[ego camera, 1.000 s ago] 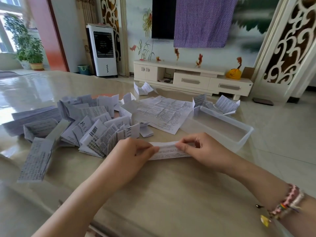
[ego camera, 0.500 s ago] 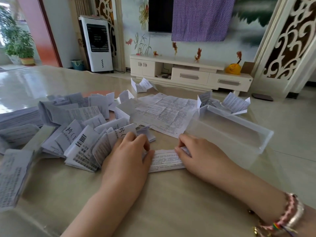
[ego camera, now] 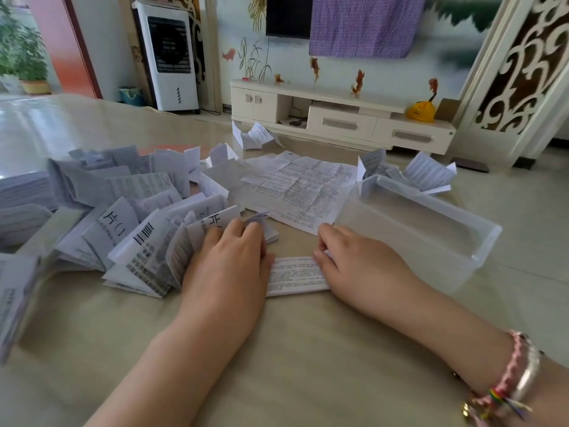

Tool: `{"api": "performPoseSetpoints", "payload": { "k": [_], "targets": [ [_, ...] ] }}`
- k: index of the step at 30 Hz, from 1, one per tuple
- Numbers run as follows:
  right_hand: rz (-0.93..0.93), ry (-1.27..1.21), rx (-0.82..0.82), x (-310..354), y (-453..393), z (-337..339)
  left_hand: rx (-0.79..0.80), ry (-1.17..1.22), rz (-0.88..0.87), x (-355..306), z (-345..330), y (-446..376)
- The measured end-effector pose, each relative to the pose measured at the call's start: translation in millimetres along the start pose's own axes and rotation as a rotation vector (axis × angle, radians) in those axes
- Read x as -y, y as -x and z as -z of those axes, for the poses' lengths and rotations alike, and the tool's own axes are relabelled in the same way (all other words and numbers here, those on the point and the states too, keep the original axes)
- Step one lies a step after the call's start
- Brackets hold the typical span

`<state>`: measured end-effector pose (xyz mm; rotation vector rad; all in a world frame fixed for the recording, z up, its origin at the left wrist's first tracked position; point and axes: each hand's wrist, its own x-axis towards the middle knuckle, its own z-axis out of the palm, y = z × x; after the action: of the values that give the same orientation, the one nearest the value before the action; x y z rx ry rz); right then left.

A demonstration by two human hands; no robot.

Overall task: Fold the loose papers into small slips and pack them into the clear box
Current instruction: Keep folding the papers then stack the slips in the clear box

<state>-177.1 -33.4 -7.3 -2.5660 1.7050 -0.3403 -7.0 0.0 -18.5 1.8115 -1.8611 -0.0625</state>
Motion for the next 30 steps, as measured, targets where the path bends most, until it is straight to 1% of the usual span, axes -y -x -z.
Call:
{"api": "performPoseSetpoints", "payload": {
  "k": [1,3,5,6,11,15,19,23,27,30],
  "targets": [
    [0.002,0.007,0.004,-0.2,-0.3,-0.8,-0.013,-0.018,-0.024,0.7,-1.0,0.4],
    [0.003,0.025,0.001,-0.5,0.0,-0.8,-0.049,-0.047,-0.144,-0.2,-1.3,1.3],
    [0.002,0.037,-0.006,-0.9,-0.8,-1.8,-0.041,-0.042,-0.254,-0.5,-0.9,0.7],
    [-0.001,0.035,-0.012,-0.8,-0.6,-2.2,-0.030,-0.032,-0.263,-1.1,0.9,1.0],
    [-0.034,-0.033,-0.097,-1.0,5.5,-4.9,-0.021,-0.074,-0.194,-2.3,3.2,14.7],
    [-0.009,0.020,-0.214,0.9,16.9,-2.7,0.016,-0.122,-0.172,-7.6,4.0,23.4],
    [0.007,-0.043,-0.185,17.4,30.7,-7.5,0.024,-0.150,-0.141,-13.1,2.7,24.8],
    [0.002,-0.121,-0.170,19.9,32.9,-9.3,0.043,-0.169,-0.136,-14.7,2.2,26.0],
    [0.024,-0.197,-0.154,16.4,37.0,-11.2,0.091,-0.128,-0.137,-9.6,6.4,24.7],
    [-0.001,-0.226,-0.158,16.6,34.7,-12.2,0.099,-0.108,-0.127,-8.6,5.9,24.0]
  ]
}}
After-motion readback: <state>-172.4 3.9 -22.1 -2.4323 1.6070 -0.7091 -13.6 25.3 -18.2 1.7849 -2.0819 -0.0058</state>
